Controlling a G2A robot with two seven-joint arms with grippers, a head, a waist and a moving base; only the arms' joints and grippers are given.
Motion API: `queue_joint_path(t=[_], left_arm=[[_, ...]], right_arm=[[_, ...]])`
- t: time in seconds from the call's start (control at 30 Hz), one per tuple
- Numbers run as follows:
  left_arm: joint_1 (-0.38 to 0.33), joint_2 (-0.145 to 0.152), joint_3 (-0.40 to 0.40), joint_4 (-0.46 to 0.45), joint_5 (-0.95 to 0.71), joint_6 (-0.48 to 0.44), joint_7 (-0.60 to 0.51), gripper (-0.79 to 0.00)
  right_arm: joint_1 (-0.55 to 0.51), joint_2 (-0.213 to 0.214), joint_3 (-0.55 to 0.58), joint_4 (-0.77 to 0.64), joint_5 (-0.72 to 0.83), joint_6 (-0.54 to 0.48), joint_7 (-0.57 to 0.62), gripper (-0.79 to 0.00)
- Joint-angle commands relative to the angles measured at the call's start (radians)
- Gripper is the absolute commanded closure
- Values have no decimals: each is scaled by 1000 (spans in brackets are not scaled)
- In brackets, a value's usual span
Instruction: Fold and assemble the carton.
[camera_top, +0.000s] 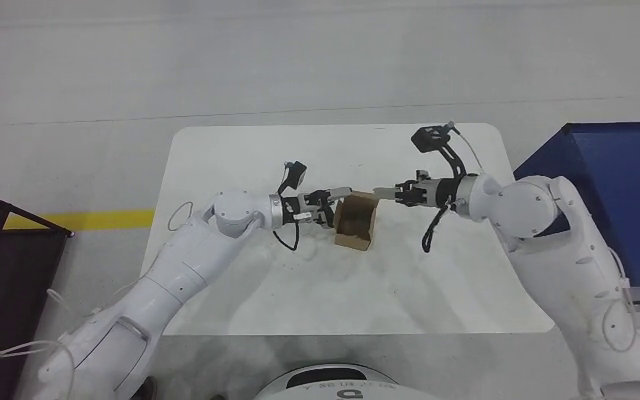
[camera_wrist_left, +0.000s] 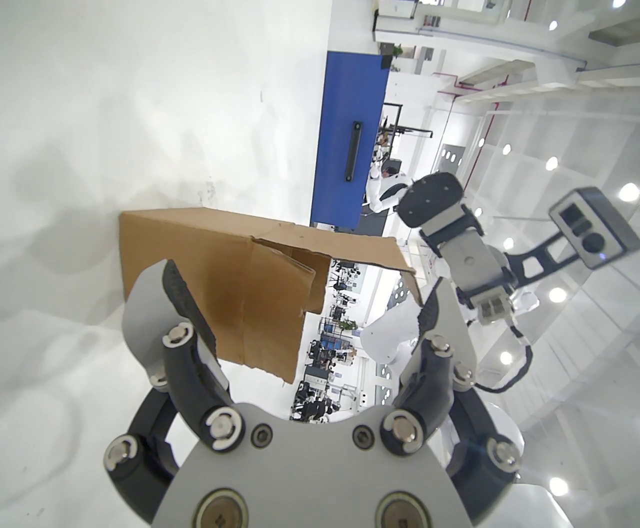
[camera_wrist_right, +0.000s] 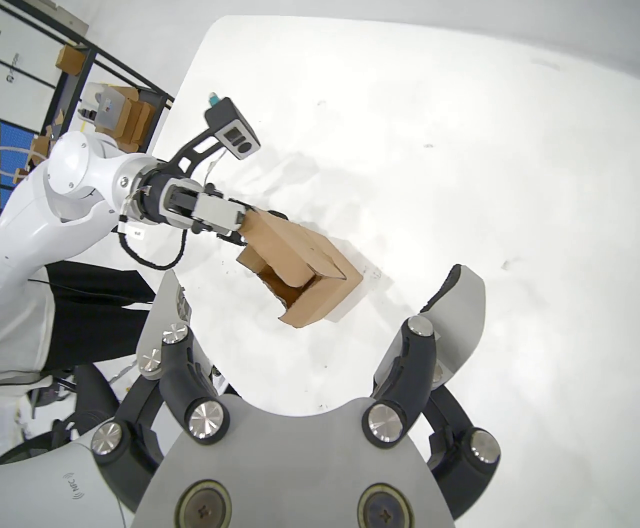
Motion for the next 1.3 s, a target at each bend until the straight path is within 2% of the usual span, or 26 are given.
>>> queue_joint_path(t=[0.0, 0.1, 0.2, 0.27, 0.43, 0.53, 0.73, 0.8, 0.83, 0.93, 1.1, 1.27], left_arm=[[5, 2, -8, -4, 8, -15, -18, -785], [14, 3, -23, -15, 2, -35, -35, -785], [19, 4, -32, -20, 8, -36, -48, -785], [21, 4, -36, -21, 14, -35, -57, -785], [21, 1, -40, -17, 22, -37, -81, -785], [15, -5, -36, -14, 25, -41, -92, -785], [4, -16, -28, 9, 28, -45, -111, -785], [1, -19, -29, 18, 26, -48, -119, -785], [-1, -21, -29, 23, 26, -49, -122, -785], [-8, -23, -34, 37, 30, -53, -133, -785], [-11, -22, -44, 51, 66, -52, -130, -785], [-17, -10, -48, 13, 199, -7, -103, -785]], right_arm=[[-38, 8, 38, -4, 13, 52, 55, -785], [-95, 13, 63, -7, 36, 105, 84, -785], [-126, 11, 46, -4, 52, 119, 60, -748], [-128, 6, 19, 16, 61, 122, 27, -674], [-87, -11, -78, 86, 42, 161, -48, -610], [-59, -24, -125, 125, 72, 159, -85, -640], [-8, -42, -201, 172, 71, 177, -108, -554], [13, -47, -226, 180, 52, 193, -106, -388], [22, -49, -236, 183, 43, 204, -107, -348], [45, -54, -262, 186, 11, 239, -104, -12], [75, -59, -292, 182, -35, 282, -81, 0], [92, -61, -307, 160, -75, 319, -75, 0]])
